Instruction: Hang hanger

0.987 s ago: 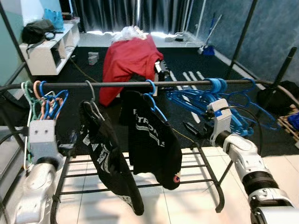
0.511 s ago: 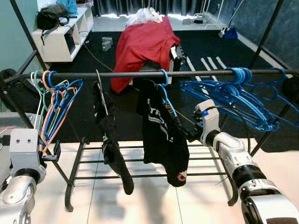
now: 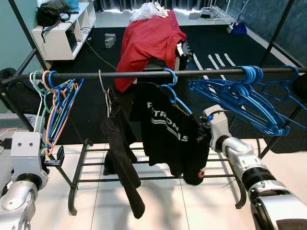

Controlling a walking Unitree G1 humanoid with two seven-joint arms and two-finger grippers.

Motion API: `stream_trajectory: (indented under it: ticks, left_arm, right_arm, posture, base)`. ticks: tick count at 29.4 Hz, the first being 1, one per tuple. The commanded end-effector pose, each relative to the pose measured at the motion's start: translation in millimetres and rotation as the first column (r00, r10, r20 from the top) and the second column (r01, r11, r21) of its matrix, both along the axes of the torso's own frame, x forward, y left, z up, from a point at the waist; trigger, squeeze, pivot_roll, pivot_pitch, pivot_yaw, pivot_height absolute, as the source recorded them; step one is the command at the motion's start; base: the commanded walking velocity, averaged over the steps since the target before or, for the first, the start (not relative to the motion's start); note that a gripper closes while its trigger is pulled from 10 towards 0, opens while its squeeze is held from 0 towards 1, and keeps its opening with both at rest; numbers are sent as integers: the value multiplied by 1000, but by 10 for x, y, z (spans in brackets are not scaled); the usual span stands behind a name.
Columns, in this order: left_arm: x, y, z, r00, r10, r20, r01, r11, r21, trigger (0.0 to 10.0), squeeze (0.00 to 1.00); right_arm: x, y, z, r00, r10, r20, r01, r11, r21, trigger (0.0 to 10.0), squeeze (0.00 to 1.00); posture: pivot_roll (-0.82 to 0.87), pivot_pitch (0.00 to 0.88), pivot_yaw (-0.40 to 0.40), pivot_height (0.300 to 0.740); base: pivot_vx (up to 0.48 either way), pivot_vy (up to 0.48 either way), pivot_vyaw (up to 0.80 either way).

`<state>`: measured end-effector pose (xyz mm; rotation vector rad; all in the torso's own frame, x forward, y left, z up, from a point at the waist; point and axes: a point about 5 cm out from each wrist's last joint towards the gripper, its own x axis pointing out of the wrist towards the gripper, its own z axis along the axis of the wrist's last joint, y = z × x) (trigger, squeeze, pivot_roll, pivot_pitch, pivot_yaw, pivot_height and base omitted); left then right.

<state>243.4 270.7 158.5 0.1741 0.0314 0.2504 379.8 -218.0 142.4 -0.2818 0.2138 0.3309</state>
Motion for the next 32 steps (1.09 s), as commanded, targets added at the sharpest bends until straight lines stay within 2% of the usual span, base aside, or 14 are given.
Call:
stream_trajectory:
  ticks: [1, 6, 8, 10, 12, 16, 18, 19, 20, 22, 23, 24, 27, 32]
  left_arm:
    - [11, -21, -55, 1000, -3, -28, 2, 1000, -14, 10000, 0]
    - [94, -68, -72, 1000, -11, -23, 10, 999, -38, 10000, 0]
    - [94, -68, -72, 1000, -11, -23, 10, 999, -38, 10000, 0]
    - [177, -133, -87, 1000, -14, -15, 14, 998, -62, 10000, 0]
    - [177, -133, -87, 1000, -14, -15, 14, 998, -62, 10000, 0]
    - [298, -240, -99, 1000, -22, 4, 23, 996, -92, 10000, 0]
    - [298, -240, -99, 1000, -22, 4, 23, 996, -92, 10000, 0]
    - [332, -280, -97, 999, -34, 9, 34, 995, -98, 10000, 0]
    - [332, -280, -97, 999, -34, 9, 34, 995, -98, 10000, 0]
    - [348, -357, -90, 998, -67, 15, 68, 993, -94, 10000, 0]
    - [348, -357, -90, 998, -67, 15, 68, 993, -94, 10000, 0]
    - [359, -399, -96, 996, -84, 16, 85, 992, -97, 10000, 0]
    - [388, -429, -102, 995, -95, 16, 97, 990, -100, 10000, 0]
    - [414, -458, -103, 993, -116, 16, 117, 988, -98, 10000, 0]
  right_arm:
    - [3, -1, 18, 1000, 15, 13, -15, 1000, -3, 0, 0]
    - [-20, 59, 100, 988, 143, 63, -143, 990, -8, 0, 0]
    - [-20, 59, 100, 988, 143, 63, -143, 990, -8, 0, 0]
    - [-47, 72, 267, 966, 214, 147, -216, 976, -1, 0, 0]
    - [-47, 72, 267, 966, 214, 147, -216, 976, -1, 0, 0]
    - [-169, 102, 583, 918, 262, 299, -280, 960, 16, 0, 0]
    - [-169, 102, 583, 918, 262, 299, -280, 960, 16, 0, 0]
    - [-259, 135, 635, 905, 271, 328, -293, 956, 17, 0, 0]
    - [-259, 135, 635, 905, 271, 328, -293, 956, 17, 0, 0]
    - [-525, 264, 534, 896, 304, 323, -330, 944, 28, 0, 0]
    - [-525, 264, 534, 896, 304, 323, -330, 944, 28, 0, 0]
    - [-673, 342, 368, 907, 316, 278, -341, 939, 47, 0, 0]
    - [-780, 411, 195, 916, 334, 224, -355, 933, 59, 0, 0]
    - [-876, 470, 70, 919, 348, 184, -364, 929, 64, 0, 0]
  posture:
    - [137, 126, 8, 740]
    - [104, 99, -3, 740]
    - [104, 99, -3, 740]
    - [71, 67, -20, 740]
    - [71, 67, -20, 740]
    - [23, 33, -35, 740]
    - [23, 33, -35, 740]
    - [10, 28, -39, 740]
    - [10, 28, -39, 740]
    - [-7, 25, -43, 740]
    - [-7, 25, -43, 740]
    - [-21, 19, -42, 740]
    - [-39, 11, -43, 740]
    - [-50, 9, -43, 740]
  base:
    - [0, 0, 0]
    - [0, 0, 0]
    - [0, 0, 0]
    - [0, 0, 0]
    - [0, 0, 0]
    - [0, 0, 0]
    - [0, 0, 0]
    - [0, 0, 0]
    - [0, 0, 0]
    - [0, 0, 0]
    - [0, 0, 0]
    - [0, 0, 0]
    - [0, 0, 0]
    - [0, 0, 0]
